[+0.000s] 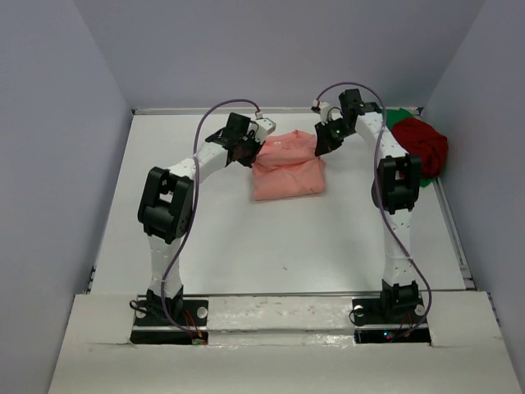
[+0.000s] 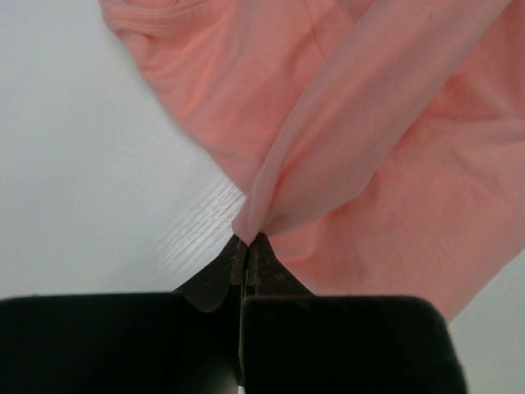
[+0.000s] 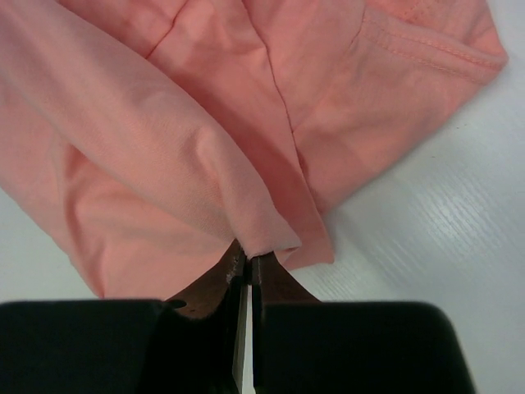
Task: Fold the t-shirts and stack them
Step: Fold the long partially folded tshirt into a neat square
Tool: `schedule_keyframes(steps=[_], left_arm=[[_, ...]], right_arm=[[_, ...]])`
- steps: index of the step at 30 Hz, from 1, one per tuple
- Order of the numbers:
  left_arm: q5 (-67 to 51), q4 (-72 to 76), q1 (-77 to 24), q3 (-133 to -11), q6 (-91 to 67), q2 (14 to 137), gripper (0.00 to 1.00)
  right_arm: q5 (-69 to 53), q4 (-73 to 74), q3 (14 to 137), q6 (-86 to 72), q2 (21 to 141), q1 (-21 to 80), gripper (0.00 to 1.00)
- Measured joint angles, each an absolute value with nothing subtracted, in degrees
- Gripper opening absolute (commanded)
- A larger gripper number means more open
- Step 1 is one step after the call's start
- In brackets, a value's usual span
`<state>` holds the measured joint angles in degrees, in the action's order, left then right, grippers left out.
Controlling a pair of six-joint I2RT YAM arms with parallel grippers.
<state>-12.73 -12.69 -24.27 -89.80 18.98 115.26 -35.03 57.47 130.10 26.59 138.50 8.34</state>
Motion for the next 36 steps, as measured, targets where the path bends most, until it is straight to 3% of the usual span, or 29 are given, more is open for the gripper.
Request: schedule_keyframes(steps=[1, 4, 6, 10, 15, 18, 19, 20, 22, 24, 26, 28, 30, 31, 34, 35, 36], left_arm=[[-12.6, -12.5, -24.3, -89.8, 18.9, 115.6, 0.14], [-11.2, -11.7, -24.3, -89.8, 18.9, 116.1, 0.41], [-10.1, -11.4, -24.3, -90.0, 18.8, 116.2, 0.52], [-6.2, -10.5, -24.0, -92.4, 19.4, 116.2, 0.67], [1.7, -9.3, -22.8, -102.1, 22.4, 116.0, 0.75], [5.1, -8.0, -22.2, -104.5, 24.3, 114.0, 0.79], [6.0, -8.0, -21.6, -104.5, 24.9, 112.5, 0.84], [6.0, -8.0, -20.9, -104.1, 25.1, 110.6, 0.85], [4.6, -7.9, -19.6, -102.3, 24.9, 106.7, 0.84], [0.4, -8.6, -17.4, -98.0, 23.9, 101.0, 0.82], [-3.5, -8.4, -15.3, -91.3, 23.0, 94.9, 0.73], [-7.5, -7.7, -13.5, -83.7, 21.7, 89.3, 0.55], [-12.0, -7.8, -13.0, -77.0, 20.9, 85.4, 0.46], [-14.9, -8.0, -13.1, -73.4, 20.1, 83.9, 0.35], [-22.5, -8.6, -13.6, -65.9, 18.2, 82.6, 0.16], [-24.8, -8.6, -13.8, -63.7, 17.4, 82.6, 0.04], [-26.5, -8.6, -13.9, -61.8, 16.7, 82.6, 0.01]], right_arm=[[-34.9, 57.4, 130.4, 26.7, 138.9, 8.3, 0.47], [-34.3, 56.4, 131.3, 26.7, 139.7, 8.3, 0.9], [-33.8, 55.8, 131.9, 26.5, 140.0, 8.3, 0.99], [-32.9, 55.1, 133.2, 26.7, 140.1, 8.3, 1.0], [-31.2, 55.0, 134.2, 26.8, 139.9, 8.3, 1.0], [-30.1, 55.2, 134.2, 26.7, 139.1, 8.3, 0.86], [-29.8, 55.3, 134.2, 26.8, 138.7, 8.3, 0.68], [-29.5, 55.6, 134.2, 27.0, 137.7, 8.3, 0.6], [-29.3, 56.5, 134.1, 26.5, 135.3, 8.3, 0.42], [-29.4, 57.2, 132.6, 26.3, 131.5, 8.3, 0.4], [-30.0, 57.5, 128.2, 26.1, 125.9, 8.3, 0.4], [-30.8, 58.1, 122.3, 26.0, 119.8, 8.3, 0.42], [-31.8, 57.8, 114.9, 25.8, 114.1, 8.3, 0.42], [-32.1, 58.2, 111.0, 25.8, 111.6, 8.3, 0.42], [-32.7, 57.8, 101.8, 25.6, 107.2, 8.3, 0.4], [-32.7, 57.9, 98.5, 25.5, 106.2, 8.3, 0.28], [-32.7, 58.2, 95.7, 25.3, 105.7, 8.3, 0.22]])
